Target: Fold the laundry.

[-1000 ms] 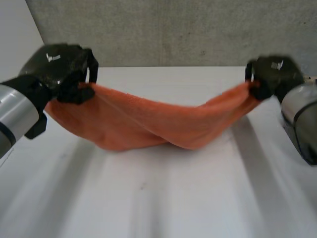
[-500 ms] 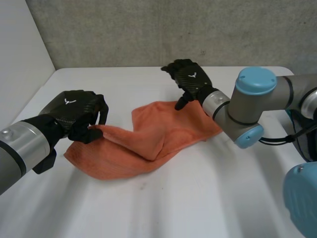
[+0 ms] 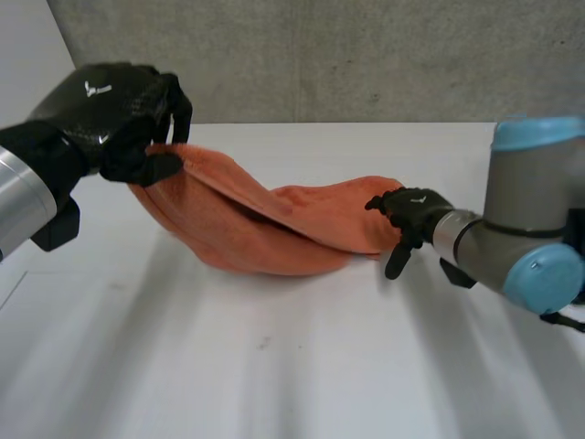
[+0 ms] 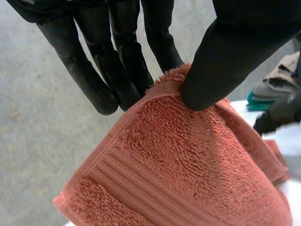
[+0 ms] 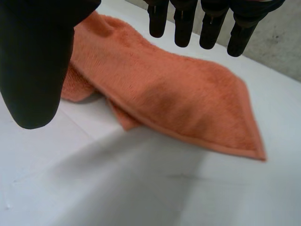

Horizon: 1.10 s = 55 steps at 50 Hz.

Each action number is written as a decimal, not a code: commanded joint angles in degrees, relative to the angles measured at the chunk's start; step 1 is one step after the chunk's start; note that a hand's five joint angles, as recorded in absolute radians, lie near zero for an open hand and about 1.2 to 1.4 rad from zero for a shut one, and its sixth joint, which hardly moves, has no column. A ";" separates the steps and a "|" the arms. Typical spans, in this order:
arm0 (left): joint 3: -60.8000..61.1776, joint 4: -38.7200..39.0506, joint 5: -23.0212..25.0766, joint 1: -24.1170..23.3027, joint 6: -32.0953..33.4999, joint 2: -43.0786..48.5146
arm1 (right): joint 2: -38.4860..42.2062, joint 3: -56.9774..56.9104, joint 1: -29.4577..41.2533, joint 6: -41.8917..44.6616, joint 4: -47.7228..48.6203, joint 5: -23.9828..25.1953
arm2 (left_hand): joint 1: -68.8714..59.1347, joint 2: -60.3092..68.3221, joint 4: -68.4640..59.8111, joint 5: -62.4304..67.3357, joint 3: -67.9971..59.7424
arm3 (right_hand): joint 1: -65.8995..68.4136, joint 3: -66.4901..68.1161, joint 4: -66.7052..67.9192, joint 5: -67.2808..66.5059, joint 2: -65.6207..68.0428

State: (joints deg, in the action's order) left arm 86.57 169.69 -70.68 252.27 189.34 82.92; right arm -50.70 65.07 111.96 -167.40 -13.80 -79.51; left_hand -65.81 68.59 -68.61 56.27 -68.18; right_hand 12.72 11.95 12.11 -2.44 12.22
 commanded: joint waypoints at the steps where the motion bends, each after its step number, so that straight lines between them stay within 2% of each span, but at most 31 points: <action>1: -3.77 -1.99 -1.21 -1.78 -0.29 -0.83 | 6.74 0.06 2.11 -3.73 13.42 -0.29 | -14.19 11.41 -11.39 13.73 -11.82 | 5.50 6.27 6.11 -5.78 6.00; 4: -4.21 -2.35 -1.39 -2.22 -0.29 -0.91 | 9.03 -1.09 2.47 -3.37 17.21 -0.47 | -14.19 11.41 -11.39 13.73 -11.82 | 14.91 15.68 15.52 -15.19 15.41; 8: -4.48 -2.52 -1.83 -2.49 -0.29 -1.18 | 13.34 -4.16 3.17 -2.50 21.17 -0.73 | -14.19 11.41 -11.39 13.73 -11.82 | 37.10 37.87 37.71 -37.38 37.60; 9: -4.48 -2.43 -1.91 -2.31 -0.29 -1.35 | 14.65 -5.47 3.08 -1.80 21.53 -1.17 | -14.19 11.41 -11.39 13.73 -11.82 | 56.47 57.24 57.08 -56.74 56.97; 10: -4.48 -2.43 -2.00 -2.31 -0.20 -1.44 | 14.93 -5.83 2.91 -1.18 21.44 -1.61 | -14.19 11.41 -11.39 13.73 -11.82 | 67.17 67.94 67.78 -67.45 67.67; 14: -3.95 -2.35 -2.79 -1.70 0.15 -1.71 | 11.87 -5.05 0.72 0.93 20.39 -3.81 | -14.19 11.41 -11.39 13.73 -11.82 | 67.28 68.05 67.89 -67.56 67.78; 19: -3.16 -2.35 -3.24 1.46 0.94 -1.44 | 1.76 -0.83 -2.36 3.56 18.29 -3.99 | -14.19 11.41 -11.39 13.73 -11.82 | 67.28 68.05 67.89 -67.56 67.78; 24: -2.02 -2.35 -1.31 8.57 3.75 1.27 | -12.45 3.21 -7.36 9.79 9.35 0.31 | -14.19 11.41 -11.39 13.73 -11.82 | 67.28 68.05 67.89 -67.56 67.78; 28: -1.14 -1.47 1.50 11.83 6.99 7.23 | -20.64 3.48 -10.35 14.37 1.26 2.86 | -14.19 11.41 -11.39 13.73 -11.82 | 67.28 68.05 67.89 -67.56 67.78; 31: -1.49 -0.51 3.44 13.15 10.33 13.90 | -23.12 2.35 -11.15 16.57 -5.07 3.48 | -14.19 11.41 -11.39 13.73 -11.82 | 67.28 68.05 67.89 -67.56 67.78; 34: -2.80 -0.59 4.15 13.51 13.15 19.28 | -22.52 1.02 -11.15 17.28 -9.57 3.84 | -14.19 11.41 -11.39 13.73 -11.82 | 67.28 68.05 67.89 -67.56 67.78; 38: -6.76 -0.33 3.89 12.11 16.58 27.72 | -16.99 -1.35 -10.28 17.98 -15.11 4.54 | -14.19 11.41 -11.39 13.73 -11.82 | 67.28 68.05 67.89 -67.56 67.78; 42: -14.04 1.78 2.48 9.65 17.64 35.19 | -9.43 -5.91 -9.57 17.90 -15.21 4.72 | -14.19 11.41 -11.39 13.73 -11.82 | 67.28 68.05 67.89 -67.56 67.78; 45: -22.74 4.94 -0.68 8.33 16.85 39.94 | -2.67 -13.20 -9.40 17.72 -12.93 2.96 | -14.19 11.41 -11.39 13.73 -11.82 | 67.28 68.05 67.89 -67.56 67.78; 47: -30.18 7.39 -3.65 7.10 15.72 41.88 | 1.54 -20.81 -9.22 16.67 -9.34 0.69 | -14.19 11.41 -11.39 13.73 -11.82 | 67.28 68.05 67.89 -67.56 67.78; 50: -37.42 9.95 -5.51 5.52 14.66 42.06 | 4.03 -28.40 -9.13 14.57 -4.15 -1.61 | -14.19 11.41 -11.39 13.73 -11.82 | 67.28 68.05 67.89 -67.56 67.78; 51: -41.88 11.79 -7.00 4.38 14.04 41.89 | 4.21 -32.69 -8.96 12.47 0.31 -2.92 | -14.19 11.41 -11.39 13.73 -11.82 | 67.28 68.05 67.89 -67.56 67.78; 53: -45.86 14.17 -8.41 3.32 13.51 41.71 | 3.86 -35.27 -8.70 10.09 5.68 -3.81 | -14.19 11.41 -11.39 13.73 -11.82 | 67.28 68.05 67.89 -67.56 67.78; 55: -50.08 17.77 -11.83 2.53 12.28 41.01 | 1.93 -36.60 -8.26 6.57 15.70 -4.69 | -14.19 11.41 -11.39 13.73 -11.82 | 67.28 68.05 67.89 -67.56 67.78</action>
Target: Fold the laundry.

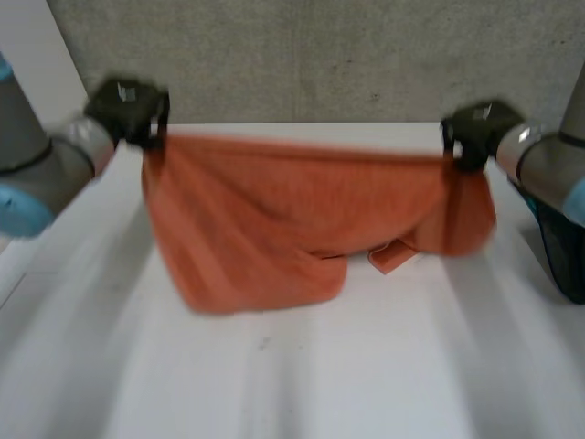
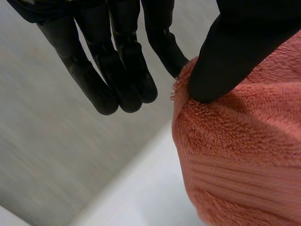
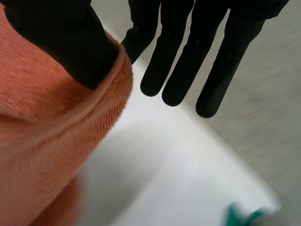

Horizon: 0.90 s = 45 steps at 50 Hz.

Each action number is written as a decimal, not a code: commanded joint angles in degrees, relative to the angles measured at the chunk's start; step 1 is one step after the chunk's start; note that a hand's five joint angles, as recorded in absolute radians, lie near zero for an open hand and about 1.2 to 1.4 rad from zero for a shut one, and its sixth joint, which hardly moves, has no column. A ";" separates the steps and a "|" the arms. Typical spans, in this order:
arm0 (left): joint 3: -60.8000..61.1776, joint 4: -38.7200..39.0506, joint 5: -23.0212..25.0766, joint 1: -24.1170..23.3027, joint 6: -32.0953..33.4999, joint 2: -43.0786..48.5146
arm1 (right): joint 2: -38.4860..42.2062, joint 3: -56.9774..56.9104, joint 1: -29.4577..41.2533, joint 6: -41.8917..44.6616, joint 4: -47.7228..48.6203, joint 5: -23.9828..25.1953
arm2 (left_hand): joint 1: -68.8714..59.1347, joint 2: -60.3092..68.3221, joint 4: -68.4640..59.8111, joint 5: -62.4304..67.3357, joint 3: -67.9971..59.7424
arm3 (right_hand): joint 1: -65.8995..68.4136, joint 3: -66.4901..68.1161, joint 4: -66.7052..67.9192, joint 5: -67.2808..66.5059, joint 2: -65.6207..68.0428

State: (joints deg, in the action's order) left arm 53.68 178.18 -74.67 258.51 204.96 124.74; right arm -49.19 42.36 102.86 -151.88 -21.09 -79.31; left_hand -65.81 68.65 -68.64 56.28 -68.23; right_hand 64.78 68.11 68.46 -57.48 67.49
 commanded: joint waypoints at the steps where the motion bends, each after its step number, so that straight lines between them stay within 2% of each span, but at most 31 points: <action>1: -18.16 10.59 -9.43 -3.89 -3.86 -1.16 | -0.38 -13.62 0.94 -10.09 26.41 -5.33 | -14.19 11.35 -11.36 13.72 -11.77 | 15.22 11.89 11.54 -12.52 12.51; 4: -19.66 15.78 -15.23 -3.89 -5.27 -2.83 | -3.63 -10.55 0.85 -13.17 38.90 -5.86 | -14.19 11.35 -11.36 13.72 -11.77 | 15.22 11.89 11.54 -12.52 12.51; 7: -18.36 17.99 -15.95 -3.54 -5.97 -4.32 | -6.35 -6.96 0.76 -13.44 44.10 -5.43 | -14.19 11.35 -11.36 13.72 -11.77 | 15.22 11.89 11.54 -12.52 12.51; 14: -4.76 13.69 -12.09 -2.57 -5.62 -8.71 | -9.52 2.18 0.76 -13.26 39.03 0.02 | -14.19 11.35 -11.36 13.72 -11.77 | 15.22 11.89 11.54 -12.52 12.51; 21: 11.25 13.60 -11.29 -1.87 -5.36 -10.57 | -11.28 15.02 -0.20 -12.21 33.13 4.77 | -14.19 11.35 -11.36 13.72 -11.77 | 15.22 11.89 11.54 -12.52 12.51; 28: 26.20 15.79 -9.63 -0.20 -1.32 -7.50 | -8.83 29.00 -2.75 -7.99 29.79 10.83 | -14.19 11.35 -11.36 13.72 -11.77 | 15.22 11.89 11.54 -12.52 12.51; 32: 29.99 17.55 -6.20 1.03 3.07 -2.84 | -5.23 33.48 -3.54 -3.69 28.91 12.68 | -14.19 11.35 -11.36 13.72 -11.77 | 15.22 11.89 11.54 -12.52 12.51; 36: 30.26 17.29 -3.74 1.21 7.20 0.85 | -1.88 34.28 -3.63 -1.75 28.65 12.16 | -14.19 11.35 -11.36 13.72 -11.77 | 15.22 11.89 11.54 -12.52 12.51; 40: 29.38 15.53 -4.17 0.95 9.14 1.39 | -0.39 33.49 -3.54 -3.85 27.77 9.27 | -14.19 11.35 -11.36 13.72 -11.77 | 14.86 11.53 11.18 -12.17 12.16; 41: 29.03 14.75 -4.52 1.12 8.97 1.04 | -0.38 32.97 -3.63 -5.68 26.98 7.26 | -14.19 11.35 -11.36 13.72 -11.77 | -0.79 -4.13 -4.47 3.49 -3.50; 42: 28.94 14.56 -4.70 1.21 8.71 0.69 | -0.38 32.70 -3.63 -6.75 26.45 6.02 | -14.19 11.35 -11.36 13.72 -11.77 | -6.61 -9.94 -10.29 9.31 -9.32; 45: 28.59 14.21 -4.96 1.82 7.74 -0.28 | -0.39 31.48 -3.63 -12.27 23.91 1.11 | -14.19 11.35 -11.36 13.72 -11.77 | -12.53 -15.86 -16.21 15.23 -15.23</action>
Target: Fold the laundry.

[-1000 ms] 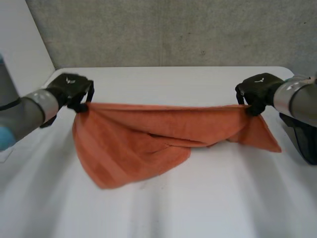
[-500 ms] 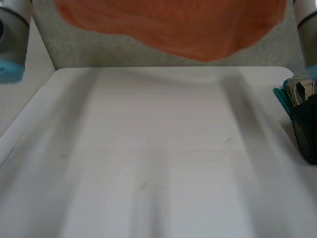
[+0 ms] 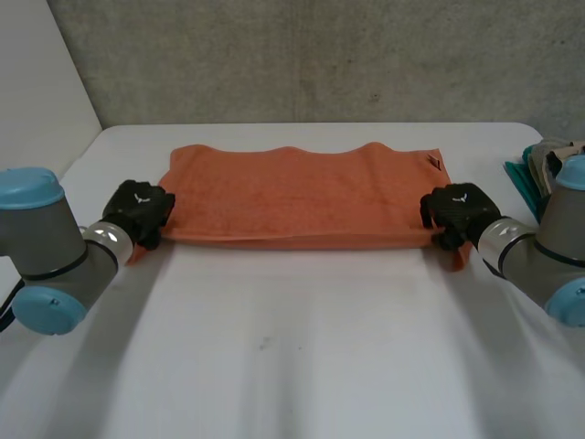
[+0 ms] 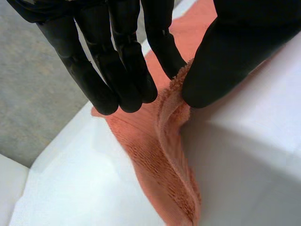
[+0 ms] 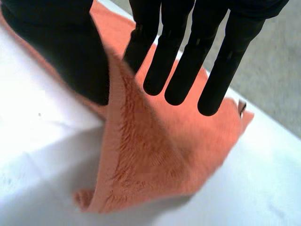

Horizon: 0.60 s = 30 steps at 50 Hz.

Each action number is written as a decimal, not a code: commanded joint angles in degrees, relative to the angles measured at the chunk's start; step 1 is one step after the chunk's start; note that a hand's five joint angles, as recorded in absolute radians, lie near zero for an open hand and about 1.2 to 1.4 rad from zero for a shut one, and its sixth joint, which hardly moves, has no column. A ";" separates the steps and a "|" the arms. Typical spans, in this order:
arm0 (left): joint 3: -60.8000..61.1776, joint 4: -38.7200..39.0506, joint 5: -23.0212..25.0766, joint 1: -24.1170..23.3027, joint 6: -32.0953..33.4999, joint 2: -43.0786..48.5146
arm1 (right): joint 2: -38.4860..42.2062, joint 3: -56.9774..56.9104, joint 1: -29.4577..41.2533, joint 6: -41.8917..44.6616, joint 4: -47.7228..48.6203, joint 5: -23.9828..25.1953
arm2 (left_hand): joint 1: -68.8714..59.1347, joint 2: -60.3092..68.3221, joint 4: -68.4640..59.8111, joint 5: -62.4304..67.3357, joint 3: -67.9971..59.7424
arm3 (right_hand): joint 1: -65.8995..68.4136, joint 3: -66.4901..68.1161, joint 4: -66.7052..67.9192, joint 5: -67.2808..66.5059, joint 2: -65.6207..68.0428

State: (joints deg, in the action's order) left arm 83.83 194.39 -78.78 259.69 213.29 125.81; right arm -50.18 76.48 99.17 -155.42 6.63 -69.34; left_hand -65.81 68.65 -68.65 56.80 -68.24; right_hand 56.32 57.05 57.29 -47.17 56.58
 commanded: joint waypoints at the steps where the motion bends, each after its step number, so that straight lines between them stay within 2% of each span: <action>1: -1.57 -2.00 -0.93 0.82 -0.85 -1.53 | 0.70 -3.00 0.14 -9.62 -4.26 -10.10 | -14.19 11.35 -11.35 13.20 -11.76 | -5.76 -6.49 -6.73 6.61 -6.02; 4: -1.66 -2.09 -0.94 1.52 -2.08 -2.41 | 1.23 -4.23 0.32 -13.58 -6.89 -14.23 | -14.19 11.35 -11.35 13.20 -11.76 | -10.48 -11.21 -11.45 11.33 -10.75; 9: -1.48 -2.44 -0.67 1.87 -3.49 -3.20 | 2.02 -5.02 0.06 -13.41 -10.58 -16.36 | -14.19 11.35 -11.35 13.20 -11.76 | -10.66 -11.39 -11.63 11.51 -10.92; 10: -1.31 -2.70 -0.58 1.79 -3.67 -3.47 | 2.11 -5.02 -0.03 -12.89 -11.89 -16.62 | -14.19 11.35 -11.35 13.20 -11.76 | -5.66 -6.39 -6.63 6.51 -5.92; 13: -1.13 -3.14 -0.50 1.61 -3.93 -3.82 | 1.67 -4.85 -0.47 -12.45 -13.22 -16.44 | -14.19 11.35 -11.35 13.20 -11.76 | 23.60 22.87 22.63 -22.75 23.34; 21: 0.89 -8.41 0.03 1.35 -3.41 -5.66 | -3.60 -0.80 -0.82 -7.01 -14.28 -12.93 | -14.19 11.35 -11.35 13.20 -11.76 | 23.68 22.95 22.71 -22.83 23.42; 26: 1.77 -11.23 0.47 1.52 -1.39 -5.32 | -5.71 1.04 -1.87 3.35 -17.61 -11.52 | -14.19 11.35 -11.35 13.20 -11.76 | 23.68 22.95 22.71 -22.83 23.42; 29: 1.25 -10.36 1.17 1.79 0.02 -4.18 | -6.06 0.96 -2.32 5.83 -18.85 -11.35 | -14.19 11.35 -11.35 13.20 -11.76 | 23.68 22.95 22.71 -22.83 23.42; 30: 0.55 -9.92 1.35 1.96 1.07 -2.87 | -5.80 0.69 -2.49 5.75 -18.94 -11.61 | -3.55 0.71 -0.71 2.56 -1.12 | 23.68 22.95 22.71 -22.83 23.42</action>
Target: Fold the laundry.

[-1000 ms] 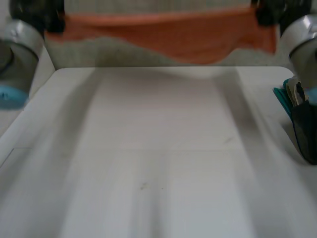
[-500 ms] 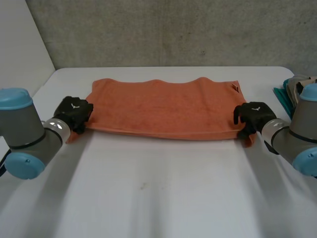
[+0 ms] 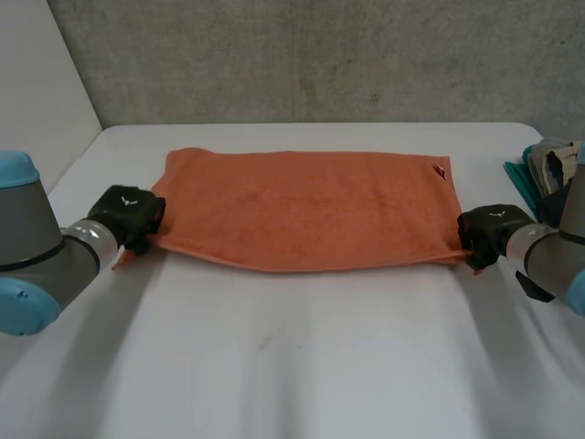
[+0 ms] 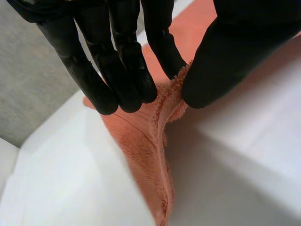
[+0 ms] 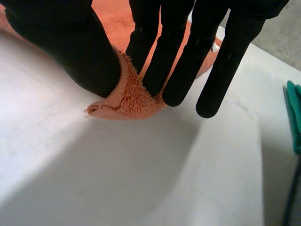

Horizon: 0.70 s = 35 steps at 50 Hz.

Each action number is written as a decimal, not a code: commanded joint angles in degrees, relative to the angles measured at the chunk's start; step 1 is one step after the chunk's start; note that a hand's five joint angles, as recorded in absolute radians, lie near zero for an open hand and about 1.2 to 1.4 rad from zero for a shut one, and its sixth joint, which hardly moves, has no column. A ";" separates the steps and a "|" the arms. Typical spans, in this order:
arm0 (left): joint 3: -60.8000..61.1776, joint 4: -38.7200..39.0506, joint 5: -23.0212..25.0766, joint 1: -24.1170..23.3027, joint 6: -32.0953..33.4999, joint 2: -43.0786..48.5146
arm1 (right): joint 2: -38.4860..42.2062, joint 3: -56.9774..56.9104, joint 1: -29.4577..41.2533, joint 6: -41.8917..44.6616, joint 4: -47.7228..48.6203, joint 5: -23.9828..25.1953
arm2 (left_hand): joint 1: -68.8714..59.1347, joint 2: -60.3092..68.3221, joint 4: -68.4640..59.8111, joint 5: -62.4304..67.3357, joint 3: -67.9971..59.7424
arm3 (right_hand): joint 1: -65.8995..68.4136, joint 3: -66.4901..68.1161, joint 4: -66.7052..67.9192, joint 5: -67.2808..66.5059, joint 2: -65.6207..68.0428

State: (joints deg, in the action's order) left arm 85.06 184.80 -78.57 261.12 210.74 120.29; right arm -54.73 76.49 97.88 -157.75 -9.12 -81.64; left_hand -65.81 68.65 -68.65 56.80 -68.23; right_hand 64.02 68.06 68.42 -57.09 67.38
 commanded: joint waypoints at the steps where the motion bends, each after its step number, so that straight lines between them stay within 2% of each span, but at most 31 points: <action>1: -1.21 -0.14 1.14 0.62 4.06 3.45 | -1.26 0.68 -1.38 7.89 -3.10 0.69 | 0.39 -3.23 3.22 -1.37 2.81 | 15.98 11.94 11.58 -12.91 12.62; 2: -1.74 -0.14 1.05 0.70 4.50 4.24 | -1.08 0.59 -1.38 7.54 -3.01 0.78 | 2.76 -5.60 5.60 -3.74 5.18 | 15.98 11.94 11.58 -12.91 12.62; 6: -3.33 -1.89 -0.52 1.05 6.35 6.36 | -0.29 0.41 -1.38 5.52 -1.87 0.51 | 28.81 -31.65 31.64 -29.79 31.22 | 15.98 11.94 11.58 -12.91 12.62; 11: -1.93 -3.65 -0.97 2.19 5.91 4.35 | -0.29 0.59 -1.73 4.11 -1.43 0.51 | 35.05 -37.89 37.89 -36.04 37.47 | 15.98 11.94 11.58 -12.91 12.62; 19: 0.01 -1.55 0.53 4.57 6.44 4.60 | -0.29 0.76 -1.82 4.03 -1.42 0.78 | 35.25 -38.09 38.09 -36.23 37.67 | 15.98 11.94 11.58 -12.91 12.62; 25: -0.69 -0.05 0.79 5.89 7.32 5.92 | -0.29 1.03 -1.73 4.03 -1.42 0.78 | 30.55 -33.39 33.39 -31.53 32.97 | 15.98 11.94 11.58 -12.91 12.62; 29: -2.00 1.35 0.88 6.15 7.05 7.24 | -0.38 1.21 -1.73 3.94 -1.42 0.78 | 21.30 -24.14 24.14 -22.28 23.72 | 15.98 11.94 11.58 -12.91 12.62; 32: -3.32 2.06 1.40 6.07 6.53 8.64 | -0.55 1.29 -1.73 3.94 -1.34 0.78 | 9.55 -12.39 12.39 -10.53 11.97 | 15.98 11.94 11.58 -12.91 12.62; 34: -4.47 2.06 2.63 6.07 5.74 9.26 | -0.64 1.29 -1.82 3.94 -1.42 0.87 | -14.08 11.25 -11.25 13.10 -11.67 | 15.98 11.94 11.58 -12.91 12.62; 35: -4.64 1.97 3.16 6.07 5.39 9.26 | -0.73 1.29 -1.82 3.85 -1.60 0.87 | -14.18 11.35 -11.35 13.20 -11.77 | 15.98 11.94 11.58 -12.91 12.62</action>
State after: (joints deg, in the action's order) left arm 82.98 186.16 -77.47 267.29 217.72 127.70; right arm -55.15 77.72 96.16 -153.77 -10.51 -80.84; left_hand -49.66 48.01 -48.11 37.75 -47.96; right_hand 64.02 68.06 68.43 -57.09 67.38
